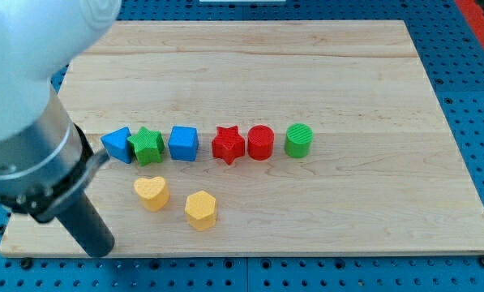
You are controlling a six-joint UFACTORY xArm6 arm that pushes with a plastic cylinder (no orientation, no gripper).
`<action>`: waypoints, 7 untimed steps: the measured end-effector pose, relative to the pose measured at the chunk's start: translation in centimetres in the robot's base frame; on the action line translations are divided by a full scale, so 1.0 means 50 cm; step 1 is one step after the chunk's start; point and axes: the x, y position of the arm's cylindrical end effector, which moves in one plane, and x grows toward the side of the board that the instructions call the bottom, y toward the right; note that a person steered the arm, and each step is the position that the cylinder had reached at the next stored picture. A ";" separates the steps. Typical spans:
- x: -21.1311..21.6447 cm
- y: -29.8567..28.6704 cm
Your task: Adjust the blue blocks and yellow blocks to form a horizontal line
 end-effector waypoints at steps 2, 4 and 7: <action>0.002 0.302; -0.104 0.234; -0.153 -0.031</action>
